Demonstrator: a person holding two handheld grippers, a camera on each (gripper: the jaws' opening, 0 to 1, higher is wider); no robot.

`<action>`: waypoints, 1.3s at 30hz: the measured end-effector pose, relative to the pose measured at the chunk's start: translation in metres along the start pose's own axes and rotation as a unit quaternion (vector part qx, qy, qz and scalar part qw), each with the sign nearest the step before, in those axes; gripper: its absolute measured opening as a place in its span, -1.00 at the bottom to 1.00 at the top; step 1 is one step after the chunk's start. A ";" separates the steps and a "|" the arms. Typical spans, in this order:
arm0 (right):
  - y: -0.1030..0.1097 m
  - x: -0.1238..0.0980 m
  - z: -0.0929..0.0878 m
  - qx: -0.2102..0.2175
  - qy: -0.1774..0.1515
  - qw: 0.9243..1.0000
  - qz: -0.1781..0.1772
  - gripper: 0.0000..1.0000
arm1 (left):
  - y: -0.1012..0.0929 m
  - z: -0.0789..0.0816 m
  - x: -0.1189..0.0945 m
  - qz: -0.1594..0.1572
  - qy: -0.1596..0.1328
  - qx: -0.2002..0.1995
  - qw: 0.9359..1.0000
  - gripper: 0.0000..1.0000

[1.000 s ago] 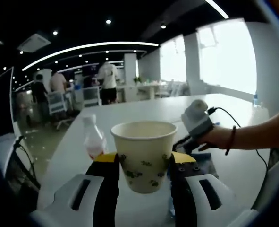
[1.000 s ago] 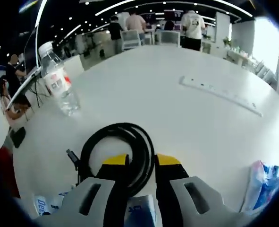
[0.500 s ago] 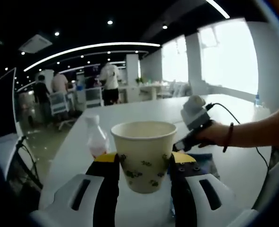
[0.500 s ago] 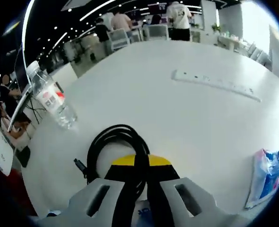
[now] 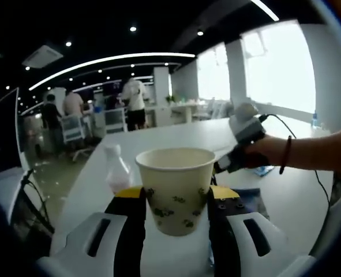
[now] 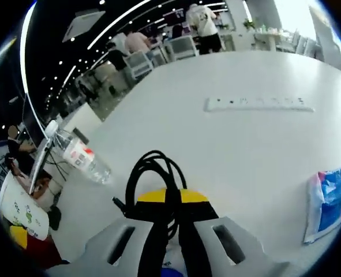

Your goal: Arrange the tabletop items into an orderly group along one side of the table until the central work area is clear of visible clutter.

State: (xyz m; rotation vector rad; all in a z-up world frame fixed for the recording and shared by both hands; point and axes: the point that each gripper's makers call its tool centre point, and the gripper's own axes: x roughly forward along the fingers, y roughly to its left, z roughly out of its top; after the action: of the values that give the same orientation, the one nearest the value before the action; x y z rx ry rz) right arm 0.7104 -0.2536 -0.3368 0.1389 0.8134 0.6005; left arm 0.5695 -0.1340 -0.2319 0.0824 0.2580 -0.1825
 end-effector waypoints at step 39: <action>-0.063 -0.152 -0.027 0.027 0.001 1.000 -0.015 -0.91 | 0.006 -0.020 0.071 -0.002 -0.008 -0.039 0.999 -0.20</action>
State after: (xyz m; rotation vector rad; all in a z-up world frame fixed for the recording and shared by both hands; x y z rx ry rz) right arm 0.6385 -0.3928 -0.2798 0.1742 0.8330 0.5502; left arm 0.6329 -0.1377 -0.2689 0.0034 0.2485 -0.1778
